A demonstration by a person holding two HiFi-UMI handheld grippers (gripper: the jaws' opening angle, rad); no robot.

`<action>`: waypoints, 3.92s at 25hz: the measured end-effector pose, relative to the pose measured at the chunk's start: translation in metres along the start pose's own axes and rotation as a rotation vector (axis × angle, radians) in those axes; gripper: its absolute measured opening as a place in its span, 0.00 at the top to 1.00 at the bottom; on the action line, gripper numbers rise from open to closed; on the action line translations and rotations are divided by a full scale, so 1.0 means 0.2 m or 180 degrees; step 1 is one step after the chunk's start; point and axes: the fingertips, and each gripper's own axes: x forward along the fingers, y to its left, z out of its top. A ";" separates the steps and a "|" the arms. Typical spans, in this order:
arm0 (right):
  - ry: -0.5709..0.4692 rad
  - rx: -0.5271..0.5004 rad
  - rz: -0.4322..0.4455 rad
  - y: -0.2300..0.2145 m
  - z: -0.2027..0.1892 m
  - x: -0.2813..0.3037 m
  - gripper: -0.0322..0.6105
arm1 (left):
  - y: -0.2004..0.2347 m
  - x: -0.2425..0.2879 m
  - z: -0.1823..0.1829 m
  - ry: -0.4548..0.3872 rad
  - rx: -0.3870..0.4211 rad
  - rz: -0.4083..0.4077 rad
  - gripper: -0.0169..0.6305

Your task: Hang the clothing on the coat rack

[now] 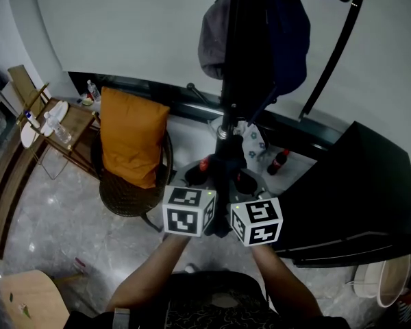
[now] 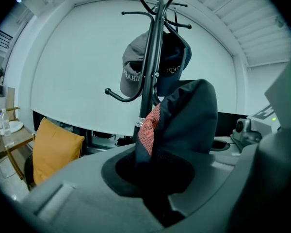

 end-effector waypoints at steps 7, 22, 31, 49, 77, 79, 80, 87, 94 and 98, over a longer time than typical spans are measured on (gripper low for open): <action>0.0043 0.0002 0.0044 0.00 -0.02 0.00 0.92 | -0.02 0.01 -0.04 0.0020 -0.0050 0.0023 0.92; 0.0075 0.0008 0.0164 0.01 -0.07 -0.02 0.92 | -0.04 -0.03 -0.11 0.0088 -0.0097 0.0128 0.92; 0.0095 -0.0027 0.0265 0.01 -0.10 -0.03 0.92 | -0.06 -0.04 -0.13 0.0081 -0.0115 0.0210 0.92; 0.0106 -0.0154 0.0666 0.04 -0.12 -0.07 0.90 | -0.11 -0.10 -0.17 0.0087 -0.0190 0.0553 0.92; 0.0103 -0.0160 0.1085 0.05 -0.14 -0.16 0.83 | -0.18 -0.22 -0.19 0.0067 -0.0285 0.0912 0.84; 0.0094 -0.0153 0.1051 0.05 -0.13 -0.17 0.82 | -0.19 -0.23 -0.19 0.0071 -0.0264 0.0893 0.84; 0.0093 -0.0150 0.1034 0.05 -0.13 -0.17 0.81 | -0.19 -0.23 -0.19 0.0069 -0.0248 0.0886 0.84; 0.0086 -0.0159 0.0892 0.06 -0.12 -0.23 0.81 | -0.21 -0.29 -0.19 0.0079 -0.0221 0.0796 0.84; 0.0078 -0.0126 0.0745 0.09 -0.12 -0.33 0.81 | -0.25 -0.37 -0.18 0.0045 -0.0220 0.0686 0.84; 0.0072 -0.0104 0.0693 0.12 -0.12 -0.38 0.81 | -0.28 -0.41 -0.18 0.0028 -0.0223 0.0627 0.84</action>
